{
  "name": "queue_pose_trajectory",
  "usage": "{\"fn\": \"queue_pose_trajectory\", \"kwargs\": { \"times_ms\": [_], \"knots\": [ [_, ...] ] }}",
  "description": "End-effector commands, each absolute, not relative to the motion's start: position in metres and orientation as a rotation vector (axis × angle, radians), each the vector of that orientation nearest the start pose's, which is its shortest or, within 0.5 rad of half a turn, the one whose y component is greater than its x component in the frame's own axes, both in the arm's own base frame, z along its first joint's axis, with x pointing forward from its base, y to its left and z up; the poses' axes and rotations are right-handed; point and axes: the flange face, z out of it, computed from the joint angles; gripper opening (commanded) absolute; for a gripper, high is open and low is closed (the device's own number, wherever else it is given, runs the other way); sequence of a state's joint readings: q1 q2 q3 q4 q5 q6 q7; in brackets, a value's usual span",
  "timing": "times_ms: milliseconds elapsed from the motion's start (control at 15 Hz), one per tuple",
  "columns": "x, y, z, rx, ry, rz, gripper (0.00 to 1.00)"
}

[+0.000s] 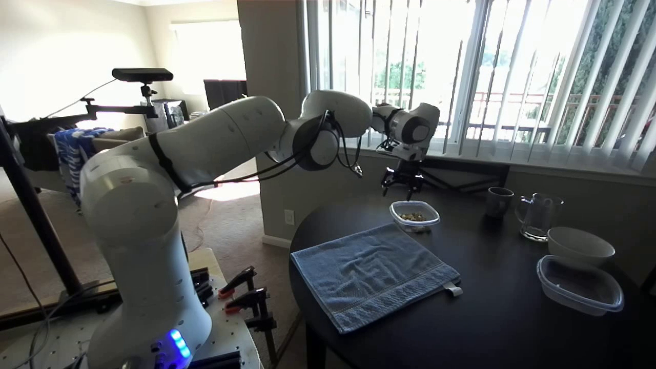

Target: Pour the candy out of the bowl and onto the blue towel.

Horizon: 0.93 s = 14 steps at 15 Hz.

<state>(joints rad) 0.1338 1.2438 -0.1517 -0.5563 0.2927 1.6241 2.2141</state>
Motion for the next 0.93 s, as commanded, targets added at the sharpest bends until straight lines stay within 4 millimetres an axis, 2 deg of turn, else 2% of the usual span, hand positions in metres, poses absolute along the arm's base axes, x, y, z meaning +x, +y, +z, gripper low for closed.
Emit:
{"fn": "queue_pose_trajectory", "kwargs": {
  "times_ms": [0,200,467,667,867],
  "knots": [
    [0.763,0.112,0.246,-1.678,2.928,0.278,1.00],
    [0.763,0.123,0.232,-1.757,2.913,0.165,1.00],
    [0.788,0.120,0.211,-1.721,2.732,0.049,1.00],
    [0.804,0.116,0.191,-1.601,2.599,0.087,1.00],
    [0.805,0.116,0.166,-1.597,2.539,0.127,1.00]
  ]
}}
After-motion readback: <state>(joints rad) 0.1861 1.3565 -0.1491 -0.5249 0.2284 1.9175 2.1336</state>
